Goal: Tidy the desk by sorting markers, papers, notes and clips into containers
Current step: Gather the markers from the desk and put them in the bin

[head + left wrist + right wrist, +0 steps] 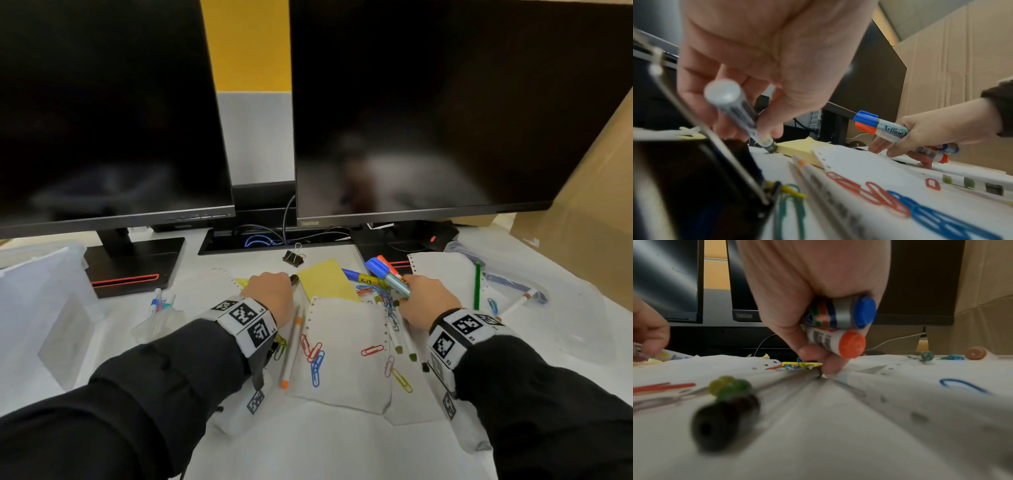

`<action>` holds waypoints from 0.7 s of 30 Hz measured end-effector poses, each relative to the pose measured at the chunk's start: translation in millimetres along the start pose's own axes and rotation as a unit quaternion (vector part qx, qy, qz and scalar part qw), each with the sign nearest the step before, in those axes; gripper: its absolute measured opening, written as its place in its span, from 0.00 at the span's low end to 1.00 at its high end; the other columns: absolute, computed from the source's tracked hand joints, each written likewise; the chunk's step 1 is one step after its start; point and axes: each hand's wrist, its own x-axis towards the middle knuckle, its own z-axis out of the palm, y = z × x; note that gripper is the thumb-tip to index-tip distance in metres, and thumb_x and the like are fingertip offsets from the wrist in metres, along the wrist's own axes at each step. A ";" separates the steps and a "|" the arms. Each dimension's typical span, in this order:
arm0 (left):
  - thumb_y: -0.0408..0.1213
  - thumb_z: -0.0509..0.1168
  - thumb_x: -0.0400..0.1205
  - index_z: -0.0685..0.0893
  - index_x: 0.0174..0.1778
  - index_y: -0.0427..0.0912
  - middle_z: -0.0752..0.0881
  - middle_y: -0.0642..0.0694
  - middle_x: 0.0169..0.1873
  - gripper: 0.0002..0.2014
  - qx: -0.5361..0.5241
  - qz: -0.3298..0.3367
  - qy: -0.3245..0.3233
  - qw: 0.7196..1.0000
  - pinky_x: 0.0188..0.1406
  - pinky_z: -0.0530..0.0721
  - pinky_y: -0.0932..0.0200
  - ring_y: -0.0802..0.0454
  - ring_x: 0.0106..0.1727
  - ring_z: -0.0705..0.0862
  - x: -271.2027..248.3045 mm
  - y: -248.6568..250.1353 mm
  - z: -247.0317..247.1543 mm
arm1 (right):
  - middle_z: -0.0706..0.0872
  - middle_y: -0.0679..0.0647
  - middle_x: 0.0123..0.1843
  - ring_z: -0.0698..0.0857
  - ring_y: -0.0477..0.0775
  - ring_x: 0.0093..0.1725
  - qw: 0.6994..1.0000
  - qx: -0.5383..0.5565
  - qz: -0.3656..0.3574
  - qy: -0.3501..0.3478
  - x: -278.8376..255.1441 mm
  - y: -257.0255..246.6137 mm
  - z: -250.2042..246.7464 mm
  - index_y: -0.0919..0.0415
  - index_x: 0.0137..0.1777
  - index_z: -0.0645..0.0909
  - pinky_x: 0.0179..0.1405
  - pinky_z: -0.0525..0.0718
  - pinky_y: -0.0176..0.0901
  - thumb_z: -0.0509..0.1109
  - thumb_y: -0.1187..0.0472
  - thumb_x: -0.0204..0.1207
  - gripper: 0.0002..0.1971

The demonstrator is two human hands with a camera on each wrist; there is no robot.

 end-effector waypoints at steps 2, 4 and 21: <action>0.31 0.54 0.82 0.69 0.64 0.36 0.80 0.35 0.59 0.15 -0.040 -0.015 0.009 0.999 0.54 0.79 0.51 0.39 0.60 0.79 -4.0 -3.7 -2.4 | 0.84 0.59 0.56 0.79 0.56 0.47 1.000 0.008 0.001 -0.002 1.4 -0.5 -0.1 0.58 0.63 0.77 0.48 0.77 0.43 0.63 0.62 0.78 0.14; 0.31 0.54 0.82 0.65 0.66 0.39 0.78 0.34 0.58 0.16 -0.108 -0.031 0.025 0.993 0.49 0.77 0.51 0.39 0.56 0.79 -9.7 -7.4 -5.7 | 0.83 0.60 0.56 0.77 0.54 0.45 1.000 0.009 0.006 -0.007 2.6 -0.4 0.8 0.60 0.62 0.78 0.48 0.77 0.42 0.63 0.62 0.78 0.14; 0.38 0.56 0.84 0.73 0.44 0.40 0.75 0.47 0.31 0.06 -0.385 -0.018 -0.079 0.919 0.20 0.73 0.65 0.53 0.26 0.72 -40.0 -15.4 -21.1 | 0.74 0.52 0.30 0.73 0.48 0.28 0.996 0.004 0.075 0.055 -4.4 -2.3 -6.8 0.62 0.49 0.77 0.26 0.70 0.38 0.60 0.55 0.80 0.10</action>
